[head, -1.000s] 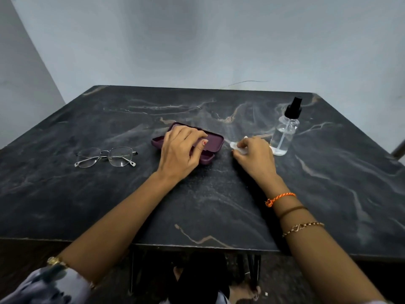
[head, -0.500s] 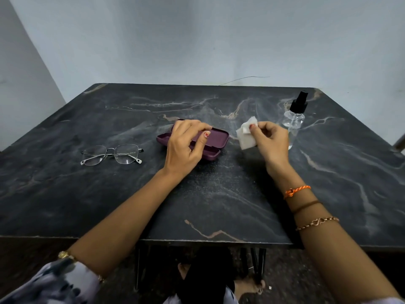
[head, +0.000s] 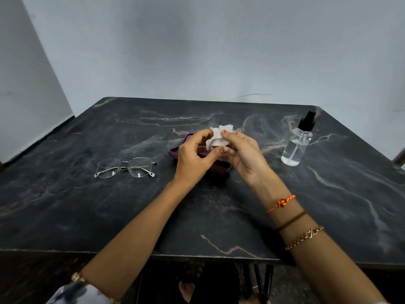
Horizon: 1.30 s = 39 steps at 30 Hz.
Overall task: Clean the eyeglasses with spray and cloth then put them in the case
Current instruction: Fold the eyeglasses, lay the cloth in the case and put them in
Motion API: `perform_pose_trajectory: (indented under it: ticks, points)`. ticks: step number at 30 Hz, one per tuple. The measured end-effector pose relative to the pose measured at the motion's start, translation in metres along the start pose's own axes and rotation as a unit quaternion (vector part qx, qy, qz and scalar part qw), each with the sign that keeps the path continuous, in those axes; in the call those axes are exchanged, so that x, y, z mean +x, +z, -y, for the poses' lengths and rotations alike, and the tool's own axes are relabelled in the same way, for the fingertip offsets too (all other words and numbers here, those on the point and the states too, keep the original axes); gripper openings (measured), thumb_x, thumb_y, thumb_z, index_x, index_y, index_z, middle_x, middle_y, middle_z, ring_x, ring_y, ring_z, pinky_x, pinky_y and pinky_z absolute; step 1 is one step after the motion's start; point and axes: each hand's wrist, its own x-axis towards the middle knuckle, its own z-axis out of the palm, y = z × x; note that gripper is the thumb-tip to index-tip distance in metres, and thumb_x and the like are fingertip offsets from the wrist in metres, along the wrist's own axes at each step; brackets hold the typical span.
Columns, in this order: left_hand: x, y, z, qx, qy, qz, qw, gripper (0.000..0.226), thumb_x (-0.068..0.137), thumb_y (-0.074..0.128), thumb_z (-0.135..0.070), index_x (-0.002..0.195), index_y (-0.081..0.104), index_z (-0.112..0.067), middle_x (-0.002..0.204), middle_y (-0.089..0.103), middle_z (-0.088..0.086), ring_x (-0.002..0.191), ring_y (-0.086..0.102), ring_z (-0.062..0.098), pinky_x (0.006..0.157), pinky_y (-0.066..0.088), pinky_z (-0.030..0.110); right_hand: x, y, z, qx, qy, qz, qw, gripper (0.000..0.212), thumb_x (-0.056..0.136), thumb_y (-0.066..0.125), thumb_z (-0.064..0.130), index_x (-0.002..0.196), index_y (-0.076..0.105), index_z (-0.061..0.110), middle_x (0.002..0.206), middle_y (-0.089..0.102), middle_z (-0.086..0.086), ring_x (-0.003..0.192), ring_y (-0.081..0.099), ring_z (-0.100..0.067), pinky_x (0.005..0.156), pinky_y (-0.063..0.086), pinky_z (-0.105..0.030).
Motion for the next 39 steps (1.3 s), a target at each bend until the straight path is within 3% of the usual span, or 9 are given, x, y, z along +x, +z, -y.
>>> perform_pose_trajectory:
  ticks: [4, 7, 15, 17, 19, 26, 33, 36, 39]
  points:
    - [0.007, -0.007, 0.002, -0.033, -0.055, -0.036, 0.997, 0.023, 0.083, 0.065, -0.007, 0.104, 0.065, 0.002, 0.096, 0.068, 0.015, 0.088, 0.063, 0.024, 0.079, 0.051, 0.04, 0.004, 0.003, -0.005, 0.022, 0.016, -0.005, 1.0, 0.014, 0.088, 0.054, 0.008, 0.078, 0.063, 0.01, 0.057, 0.071, 0.001, 0.053, 0.067, -0.007, 0.055, 0.056, -0.018]
    - [0.008, -0.007, 0.001, -0.051, -0.057, -0.039, 0.996, 0.014, 0.085, 0.063, -0.007, 0.098, 0.068, -0.008, 0.079, 0.068, 0.002, 0.075, 0.061, 0.015, 0.07, 0.049, 0.037, 0.004, 0.002, -0.007, 0.015, 0.014, -0.027, 0.999, 0.013, 0.088, 0.054, 0.007, 0.079, 0.064, 0.01, 0.056, 0.071, 0.001, 0.052, 0.067, -0.007, 0.053, 0.056, -0.017]
    - [0.026, -0.031, 0.009, -0.024, -0.132, -0.171, 0.976, 0.015, 0.081, 0.068, -0.013, 0.078, 0.07, -0.028, 0.067, 0.065, -0.013, 0.064, 0.058, 0.003, 0.062, 0.051, 0.025, 0.003, -0.017, -0.006, -0.072, -0.037, -0.104, 0.991, 0.022, 0.082, 0.06, -0.001, 0.097, 0.056, 0.015, 0.082, 0.062, -0.004, 0.042, 0.057, -0.002, 0.047, 0.051, -0.014]
    - [0.031, -0.039, 0.013, 0.015, -0.154, -0.151, 0.976, 0.006, 0.08, 0.07, -0.014, 0.085, 0.073, -0.015, 0.067, 0.065, -0.009, 0.061, 0.058, 0.002, 0.059, 0.05, 0.021, 0.002, -0.019, -0.006, -0.102, -0.034, -0.104, 0.989, 0.02, 0.082, 0.061, -0.002, 0.094, 0.056, 0.014, 0.083, 0.062, -0.006, 0.043, 0.058, -0.002, 0.047, 0.051, -0.014]
    - [0.034, -0.045, 0.017, 0.073, -0.165, -0.125, 0.976, 0.014, 0.078, 0.072, -0.015, 0.089, 0.073, -0.007, 0.071, 0.066, -0.006, 0.063, 0.058, 0.002, 0.06, 0.047, 0.017, 0.002, -0.018, -0.007, -0.135, -0.018, -0.104, 0.985, 0.016, 0.081, 0.061, -0.003, 0.087, 0.058, 0.011, 0.082, 0.062, -0.007, 0.043, 0.06, -0.002, 0.046, 0.051, -0.014]
    - [0.033, -0.05, 0.019, 0.205, -0.156, -0.083, 0.963, 0.014, 0.077, 0.072, -0.015, 0.089, 0.074, -0.008, 0.081, 0.072, 0.006, 0.073, 0.063, 0.014, 0.07, 0.052, 0.027, -0.001, -0.016, -0.014, -0.237, -0.003, -0.108, 0.965, 0.017, 0.083, 0.06, 0.001, 0.068, 0.061, 0.01, 0.059, 0.058, -0.005, 0.046, 0.06, -0.009, 0.042, 0.049, -0.015]
    - [0.03, -0.049, 0.016, 0.309, -0.165, -0.018, 0.936, 0.016, 0.078, 0.071, -0.02, 0.089, 0.074, -0.009, 0.086, 0.073, 0.011, 0.084, 0.065, 0.025, 0.08, 0.052, 0.04, 0.002, -0.021, -0.019, -0.367, -0.019, -0.106, 0.924, 0.017, 0.076, 0.068, -0.001, 0.071, 0.058, 0.012, 0.057, 0.058, -0.003, 0.035, 0.053, -0.001, 0.038, 0.046, -0.015]
    - [0.029, -0.05, 0.012, 0.316, -0.172, -0.005, 0.933, 0.015, 0.075, 0.074, -0.017, 0.086, 0.075, -0.008, 0.082, 0.072, 0.012, 0.082, 0.064, 0.024, 0.082, 0.051, 0.037, 0.002, -0.025, -0.017, -0.446, -0.038, -0.107, 0.888, 0.015, 0.074, 0.069, 0.001, 0.076, 0.059, 0.012, 0.05, 0.056, 0.0, 0.033, 0.052, -0.002, 0.043, 0.049, -0.018]
    - [0.026, -0.047, 0.008, 0.314, -0.181, 0.011, 0.932, 0.013, 0.073, 0.075, -0.013, 0.085, 0.074, -0.006, 0.081, 0.072, 0.011, 0.079, 0.063, 0.021, 0.086, 0.05, 0.038, 0.001, -0.028, -0.013, -0.507, -0.071, -0.112, 0.852, 0.017, 0.071, 0.068, 0.001, 0.075, 0.059, 0.014, 0.052, 0.059, -0.003, 0.039, 0.054, -0.004, 0.061, 0.053, -0.031]
